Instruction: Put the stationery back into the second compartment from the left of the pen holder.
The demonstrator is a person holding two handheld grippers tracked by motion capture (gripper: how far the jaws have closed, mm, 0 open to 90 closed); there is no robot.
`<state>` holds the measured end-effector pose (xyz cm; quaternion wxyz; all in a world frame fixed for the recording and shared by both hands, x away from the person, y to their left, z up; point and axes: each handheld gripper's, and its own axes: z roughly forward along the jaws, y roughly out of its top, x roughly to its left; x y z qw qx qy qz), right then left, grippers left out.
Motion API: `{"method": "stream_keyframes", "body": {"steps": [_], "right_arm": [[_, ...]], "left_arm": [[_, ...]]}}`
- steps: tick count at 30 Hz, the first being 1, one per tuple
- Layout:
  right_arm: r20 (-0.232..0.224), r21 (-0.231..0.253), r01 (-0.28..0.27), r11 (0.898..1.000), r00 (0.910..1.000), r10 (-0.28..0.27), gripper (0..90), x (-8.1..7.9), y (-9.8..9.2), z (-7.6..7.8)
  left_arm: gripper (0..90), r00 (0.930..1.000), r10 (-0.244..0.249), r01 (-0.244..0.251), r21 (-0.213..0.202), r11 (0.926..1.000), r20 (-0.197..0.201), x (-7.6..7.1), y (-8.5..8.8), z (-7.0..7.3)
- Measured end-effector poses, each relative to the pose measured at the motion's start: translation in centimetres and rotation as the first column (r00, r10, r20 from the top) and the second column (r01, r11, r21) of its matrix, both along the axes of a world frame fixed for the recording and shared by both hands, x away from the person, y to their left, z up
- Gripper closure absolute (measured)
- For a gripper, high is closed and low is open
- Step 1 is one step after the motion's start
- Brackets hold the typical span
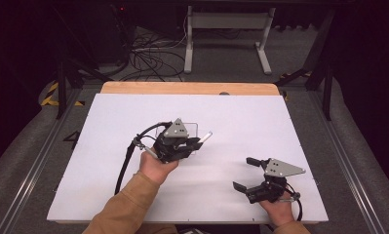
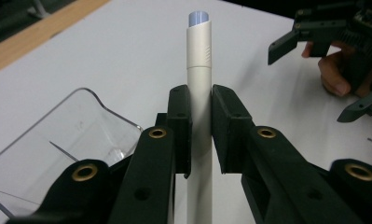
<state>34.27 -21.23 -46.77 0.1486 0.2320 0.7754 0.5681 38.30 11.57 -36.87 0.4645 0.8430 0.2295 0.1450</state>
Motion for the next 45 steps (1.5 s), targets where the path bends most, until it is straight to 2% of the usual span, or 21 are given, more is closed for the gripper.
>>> {"method": "stream_keyframes", "body": {"steps": [4,8,12,18,21,26,27,32,37,43,45], "right_arm": [[0.0,-0.001,0.0,1.0,1.0,0.0,1.4,0.0,0.0,0.0],[0.0,-0.001,0.0,1.0,1.0,0.0,1.5,0.0,0.0,0.0],[-0.001,-0.002,0.0,1.0,1.0,0.0,1.4,0.0,0.0,0.0],[-0.002,0.0,0.001,1.0,1.0,-0.001,1.4,0.0,0.0,0.0],[-0.002,0.001,0.001,1.0,1.0,-0.001,1.5,0.0,0.0,0.0],[-0.002,0.002,0.002,1.0,1.0,-0.002,1.4,0.0,0.0,0.0],[-0.002,0.002,0.002,1.0,1.0,-0.002,1.4,0.0,0.0,0.0],[-0.003,0.003,0.001,1.0,1.0,-0.001,1.4,0.0,0.0,-0.1],[-0.004,0.002,0.0,1.0,1.0,0.0,1.4,0.0,0.1,-0.1],[-0.001,0.003,0.0,1.0,1.0,0.0,1.4,0.0,0.1,-0.1],[-0.001,0.003,-0.001,1.0,1.0,0.001,1.5,0.0,0.1,-0.1]], "left_arm": [[78.8,0.9991,0.008,-0.006,-0.051,0.9987,0.042,-0.3,0.4,0.3],[78.8,0.9975,0.019,-0.011,-0.118,0.993,0.067,-0.3,0.9,0.5],[78.8,0.9956,0.032,-0.014,-0.195,0.9807,0.088,-0.2,1.6,0.5],[78.7,0.9954,0.024,0.002,-0.264,0.9645,0.093,0.1,2.4,0.4],[78.7,0.9948,0.024,0.007,-0.304,0.9526,0.099,0.2,2.7,0.4],[78.7,0.9856,0.048,0.006,-0.315,0.949,0.162,0.3,3.0,0.4],[78.7,0.9844,0.048,0.009,-0.321,0.947,0.169,0.3,2.9,0.3],[78.7,0.981,0.06,0.002,-0.319,0.9477,0.184,0.8,2.9,0.1],[78.6,0.9694,0.092,-0.009,-0.343,0.9394,0.228,1.3,3.2,-0.2],[78.6,0.9685,0.127,-0.039,-0.374,0.9265,0.214,2.1,3.7,-0.8],[78.6,0.9694,0.137,-0.047,-0.393,0.9185,0.204,2.3,3.9,-0.9]]}}
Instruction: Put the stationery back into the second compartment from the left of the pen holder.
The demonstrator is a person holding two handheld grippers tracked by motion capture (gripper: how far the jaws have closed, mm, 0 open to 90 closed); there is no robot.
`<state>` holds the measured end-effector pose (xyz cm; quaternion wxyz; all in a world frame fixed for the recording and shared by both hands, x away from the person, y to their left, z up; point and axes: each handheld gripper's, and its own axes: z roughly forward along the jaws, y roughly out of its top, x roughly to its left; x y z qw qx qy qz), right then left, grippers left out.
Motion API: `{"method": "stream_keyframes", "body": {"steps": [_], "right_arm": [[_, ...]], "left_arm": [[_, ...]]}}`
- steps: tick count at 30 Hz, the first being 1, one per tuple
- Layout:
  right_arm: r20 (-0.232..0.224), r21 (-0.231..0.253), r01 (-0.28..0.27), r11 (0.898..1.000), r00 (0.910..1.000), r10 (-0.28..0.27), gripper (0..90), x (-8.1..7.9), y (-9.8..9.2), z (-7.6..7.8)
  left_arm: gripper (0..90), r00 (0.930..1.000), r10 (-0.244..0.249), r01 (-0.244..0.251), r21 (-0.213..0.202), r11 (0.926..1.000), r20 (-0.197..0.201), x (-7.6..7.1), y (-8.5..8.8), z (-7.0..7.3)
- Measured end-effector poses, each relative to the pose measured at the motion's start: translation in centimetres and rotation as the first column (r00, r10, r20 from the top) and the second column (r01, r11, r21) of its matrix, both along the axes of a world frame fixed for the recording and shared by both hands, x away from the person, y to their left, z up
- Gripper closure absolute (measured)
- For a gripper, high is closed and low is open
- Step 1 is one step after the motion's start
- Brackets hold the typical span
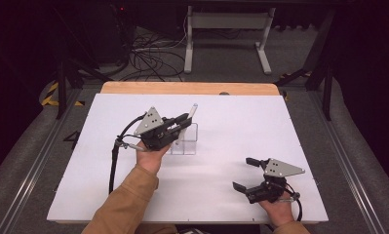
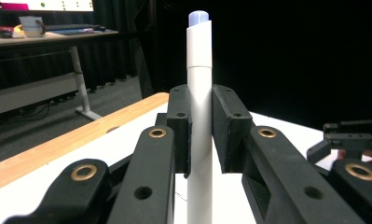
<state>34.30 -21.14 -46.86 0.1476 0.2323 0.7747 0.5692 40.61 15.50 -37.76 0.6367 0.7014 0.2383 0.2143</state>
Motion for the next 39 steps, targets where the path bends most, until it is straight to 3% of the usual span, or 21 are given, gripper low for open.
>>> {"method": "stream_keyframes", "body": {"steps": [16,32,39], "right_arm": [[0.002,-0.004,-0.002,1.0,1.0,0.002,1.5,0.0,0.0,0.0],[0.001,-0.005,-0.005,1.0,1.0,0.005,1.5,0.0,0.0,0.0],[0.001,-0.005,-0.004,1.0,1.0,0.004,1.4,0.0,0.0,0.0]], "left_arm": [[78.6,0.9991,0.038,-0.037,-0.069,0.997,0.018,1.4,0.6,-0.3],[78.4,0.9929,0.107,-0.107,0.002,0.9942,0.052,2.3,0.2,-1.2],[78.3,0.9945,0.102,-0.102,0.001,0.9948,0.023,2.4,0.5,-1.6]]}}
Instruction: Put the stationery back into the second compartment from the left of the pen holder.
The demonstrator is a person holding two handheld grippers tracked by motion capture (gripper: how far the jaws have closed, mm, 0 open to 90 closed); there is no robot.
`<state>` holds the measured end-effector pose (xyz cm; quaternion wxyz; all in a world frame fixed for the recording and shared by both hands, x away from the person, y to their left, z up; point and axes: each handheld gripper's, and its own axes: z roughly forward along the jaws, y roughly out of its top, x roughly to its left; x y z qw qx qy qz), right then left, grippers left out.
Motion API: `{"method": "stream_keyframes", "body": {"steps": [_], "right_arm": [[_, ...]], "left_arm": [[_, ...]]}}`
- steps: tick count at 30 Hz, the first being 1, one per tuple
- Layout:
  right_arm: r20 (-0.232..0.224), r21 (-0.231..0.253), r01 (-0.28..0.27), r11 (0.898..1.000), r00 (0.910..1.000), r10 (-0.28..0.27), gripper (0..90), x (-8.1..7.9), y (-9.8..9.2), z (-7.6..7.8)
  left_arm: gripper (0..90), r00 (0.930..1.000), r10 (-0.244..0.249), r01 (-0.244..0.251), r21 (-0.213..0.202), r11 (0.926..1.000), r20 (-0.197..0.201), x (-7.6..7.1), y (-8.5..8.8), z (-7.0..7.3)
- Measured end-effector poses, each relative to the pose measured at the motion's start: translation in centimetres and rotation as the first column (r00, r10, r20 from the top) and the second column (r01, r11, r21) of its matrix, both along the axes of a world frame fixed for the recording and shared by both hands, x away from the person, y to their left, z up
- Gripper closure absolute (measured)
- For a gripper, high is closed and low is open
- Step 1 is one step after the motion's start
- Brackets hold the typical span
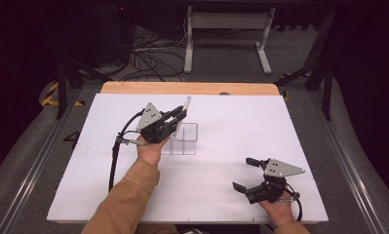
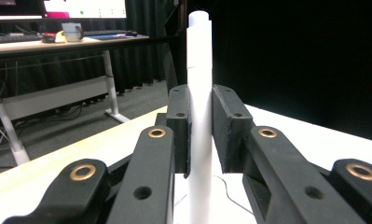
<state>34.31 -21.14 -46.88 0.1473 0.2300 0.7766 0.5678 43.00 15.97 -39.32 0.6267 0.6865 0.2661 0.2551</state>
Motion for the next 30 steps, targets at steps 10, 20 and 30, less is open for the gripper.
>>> {"method": "stream_keyframes", "body": {"steps": [10,20,30], "right_arm": [[0.001,0.002,-0.003,1.0,1.0,0.003,1.4,0.1,0.0,0.0],[0.001,0.005,-0.005,1.0,1.0,0.005,1.5,0.2,0.0,0.0],[-0.002,0.008,-0.003,1.0,1.0,0.003,1.4,0.2,0.0,0.0]], "left_arm": [[78.1,0.9996,-0.008,0.009,0.03,0.9995,-0.028,-0.3,0.4,-0.9],[77.4,0.9993,-0.011,0.014,0.077,0.9969,-0.036,-0.9,0.6,-1.4],[28.8,0.9975,-0.005,0.013,0.119,0.9928,-0.071,-3.0,1.7,-0.2]]}}
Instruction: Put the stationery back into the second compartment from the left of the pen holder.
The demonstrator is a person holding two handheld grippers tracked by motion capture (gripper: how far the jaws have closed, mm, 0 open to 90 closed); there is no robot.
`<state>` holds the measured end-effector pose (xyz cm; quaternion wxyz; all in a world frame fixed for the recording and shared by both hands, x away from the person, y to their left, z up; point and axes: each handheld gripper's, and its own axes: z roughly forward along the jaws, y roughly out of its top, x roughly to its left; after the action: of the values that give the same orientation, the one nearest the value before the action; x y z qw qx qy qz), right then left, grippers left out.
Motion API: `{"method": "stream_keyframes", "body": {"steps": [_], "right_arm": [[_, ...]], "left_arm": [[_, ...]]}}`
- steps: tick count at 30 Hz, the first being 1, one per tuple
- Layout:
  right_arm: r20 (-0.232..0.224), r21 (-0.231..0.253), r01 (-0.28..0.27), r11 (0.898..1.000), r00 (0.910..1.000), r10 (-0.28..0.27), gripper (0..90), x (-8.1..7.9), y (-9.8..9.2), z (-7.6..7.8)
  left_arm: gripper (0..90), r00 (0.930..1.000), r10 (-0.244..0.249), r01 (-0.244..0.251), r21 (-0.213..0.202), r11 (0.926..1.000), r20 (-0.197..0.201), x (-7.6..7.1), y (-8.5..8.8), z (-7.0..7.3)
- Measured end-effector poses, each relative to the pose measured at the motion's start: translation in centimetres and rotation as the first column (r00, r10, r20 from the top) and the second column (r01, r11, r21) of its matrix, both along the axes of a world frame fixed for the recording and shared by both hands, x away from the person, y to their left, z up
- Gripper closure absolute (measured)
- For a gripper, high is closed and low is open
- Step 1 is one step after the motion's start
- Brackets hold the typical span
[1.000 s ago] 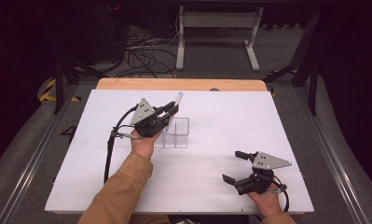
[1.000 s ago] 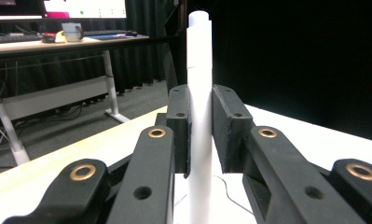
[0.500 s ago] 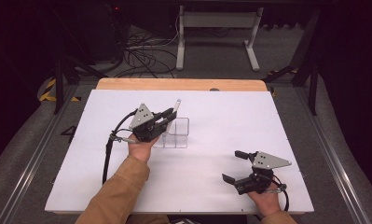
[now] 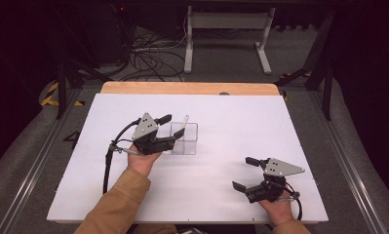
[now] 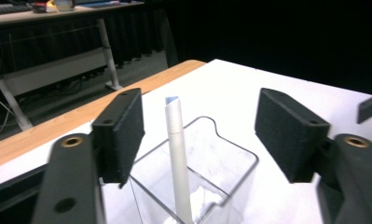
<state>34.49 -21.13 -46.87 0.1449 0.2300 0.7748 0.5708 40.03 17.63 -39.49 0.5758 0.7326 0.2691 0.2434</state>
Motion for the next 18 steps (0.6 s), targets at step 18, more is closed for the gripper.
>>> {"method": "stream_keyframes", "body": {"steps": [18], "right_arm": [[-0.003,-0.003,0.0,1.0,1.0,0.0,1.4,-0.1,0.0,0.0]], "left_arm": [[13.0,0.9956,-0.087,0.088,0.006,0.9961,-0.034,-2.7,0.8,2.0]]}}
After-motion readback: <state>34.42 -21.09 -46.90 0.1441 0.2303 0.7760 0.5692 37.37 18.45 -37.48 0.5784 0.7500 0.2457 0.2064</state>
